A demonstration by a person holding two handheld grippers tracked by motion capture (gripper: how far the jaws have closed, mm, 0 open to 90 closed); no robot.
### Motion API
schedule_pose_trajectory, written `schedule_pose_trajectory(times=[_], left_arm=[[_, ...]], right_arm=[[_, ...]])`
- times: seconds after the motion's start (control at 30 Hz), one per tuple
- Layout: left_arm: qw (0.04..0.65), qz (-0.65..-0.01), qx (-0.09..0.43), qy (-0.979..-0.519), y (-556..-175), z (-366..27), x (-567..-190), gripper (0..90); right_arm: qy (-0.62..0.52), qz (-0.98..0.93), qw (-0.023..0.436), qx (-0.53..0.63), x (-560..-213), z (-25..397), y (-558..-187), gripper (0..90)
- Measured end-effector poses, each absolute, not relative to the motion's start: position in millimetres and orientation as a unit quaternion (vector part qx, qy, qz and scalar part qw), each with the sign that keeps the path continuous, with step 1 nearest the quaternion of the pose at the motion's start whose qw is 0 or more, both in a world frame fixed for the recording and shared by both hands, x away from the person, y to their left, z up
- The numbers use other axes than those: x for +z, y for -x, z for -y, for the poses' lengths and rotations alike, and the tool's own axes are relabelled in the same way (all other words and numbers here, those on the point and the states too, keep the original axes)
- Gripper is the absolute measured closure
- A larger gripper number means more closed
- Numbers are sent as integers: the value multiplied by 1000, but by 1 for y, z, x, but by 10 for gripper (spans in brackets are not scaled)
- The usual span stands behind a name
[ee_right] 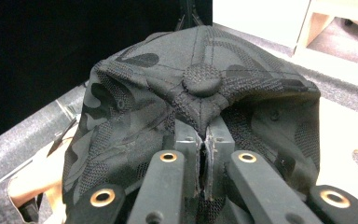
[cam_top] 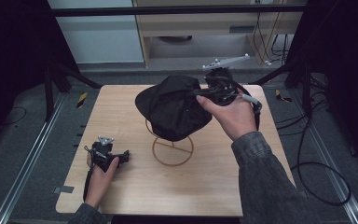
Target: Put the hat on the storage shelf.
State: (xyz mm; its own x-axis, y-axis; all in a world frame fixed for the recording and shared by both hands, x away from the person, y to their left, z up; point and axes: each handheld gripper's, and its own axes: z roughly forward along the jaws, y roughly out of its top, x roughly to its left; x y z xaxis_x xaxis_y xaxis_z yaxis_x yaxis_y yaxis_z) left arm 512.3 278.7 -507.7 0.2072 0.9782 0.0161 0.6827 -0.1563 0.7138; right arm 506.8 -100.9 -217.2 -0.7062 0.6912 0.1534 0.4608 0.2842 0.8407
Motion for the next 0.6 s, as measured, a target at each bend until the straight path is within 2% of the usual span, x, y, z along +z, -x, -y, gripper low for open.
schedule_pose_trajectory(times=[0.6], left_arm=[[295, -577, 249, -720, -512, -279, -508, 0]], right_arm=[[-370, -801, 107, 458, -242, 102, -507, 861]])
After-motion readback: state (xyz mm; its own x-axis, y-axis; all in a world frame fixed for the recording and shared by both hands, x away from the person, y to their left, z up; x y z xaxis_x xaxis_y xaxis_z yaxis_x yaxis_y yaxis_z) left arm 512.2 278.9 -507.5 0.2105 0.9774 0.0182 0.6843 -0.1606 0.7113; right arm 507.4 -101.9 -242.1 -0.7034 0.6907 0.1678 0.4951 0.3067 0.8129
